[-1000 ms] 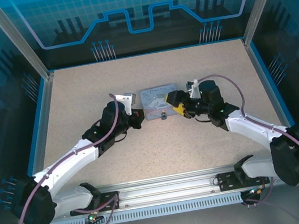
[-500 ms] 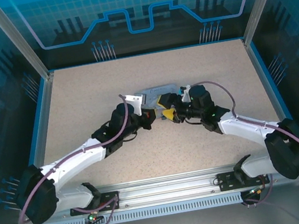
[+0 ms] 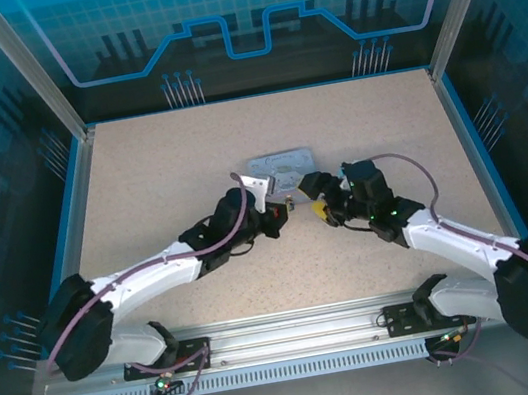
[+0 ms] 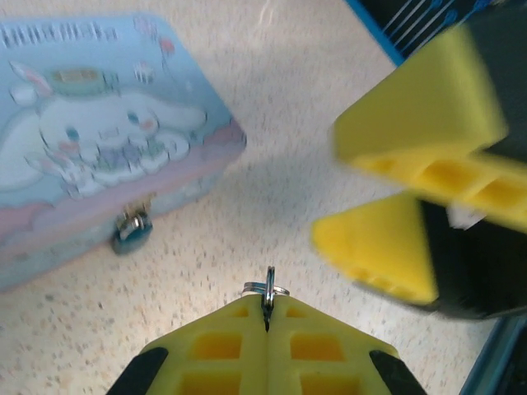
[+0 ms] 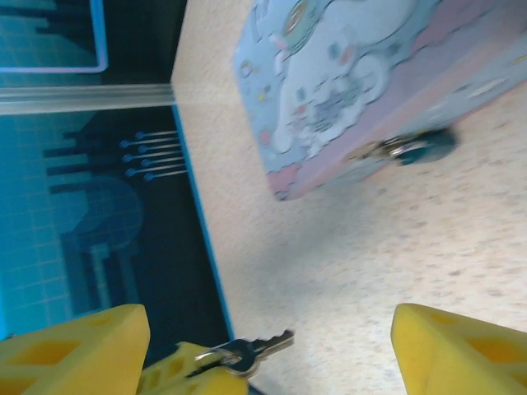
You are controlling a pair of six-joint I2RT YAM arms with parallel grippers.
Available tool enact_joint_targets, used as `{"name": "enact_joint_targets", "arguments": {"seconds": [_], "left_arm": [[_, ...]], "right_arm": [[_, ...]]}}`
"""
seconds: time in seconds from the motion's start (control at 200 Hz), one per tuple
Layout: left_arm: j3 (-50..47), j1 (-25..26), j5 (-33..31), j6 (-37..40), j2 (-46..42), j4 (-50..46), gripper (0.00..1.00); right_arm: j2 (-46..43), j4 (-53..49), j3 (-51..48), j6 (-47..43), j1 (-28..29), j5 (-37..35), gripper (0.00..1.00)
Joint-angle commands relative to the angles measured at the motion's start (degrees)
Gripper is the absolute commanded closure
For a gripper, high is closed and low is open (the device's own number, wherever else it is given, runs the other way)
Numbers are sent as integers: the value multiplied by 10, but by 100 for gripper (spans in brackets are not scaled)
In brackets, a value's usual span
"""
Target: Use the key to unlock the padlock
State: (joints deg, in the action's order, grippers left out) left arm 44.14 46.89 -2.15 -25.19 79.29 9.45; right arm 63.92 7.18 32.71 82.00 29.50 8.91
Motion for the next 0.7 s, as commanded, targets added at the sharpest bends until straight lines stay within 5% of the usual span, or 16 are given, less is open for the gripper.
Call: {"name": "enact_joint_targets", "arguments": {"seconds": [0.0,0.365,0.42,0.475,0.55,0.695], "left_arm": [[-19,23,-7,-7,47,-1,100],[33,85,-3,-3,199,2,99],[39,85,-3,-2,209,-1,86],[42,85,-10,-1,213,-6,55],[37,85,-28,0,197,-8,33],[17,82,-74,1,136,-15,12]], "right_arm": [[-44,-126,-25,-57,-16,-59,20],[-80,-263,-19,-177,-40,-76,7],[-73,-273,-11,-188,-40,-74,4],[-64,-282,-4,-196,-39,-72,0],[-53,-296,9,-206,-38,-74,0],[-34,-306,22,-231,-32,-67,0]]}}
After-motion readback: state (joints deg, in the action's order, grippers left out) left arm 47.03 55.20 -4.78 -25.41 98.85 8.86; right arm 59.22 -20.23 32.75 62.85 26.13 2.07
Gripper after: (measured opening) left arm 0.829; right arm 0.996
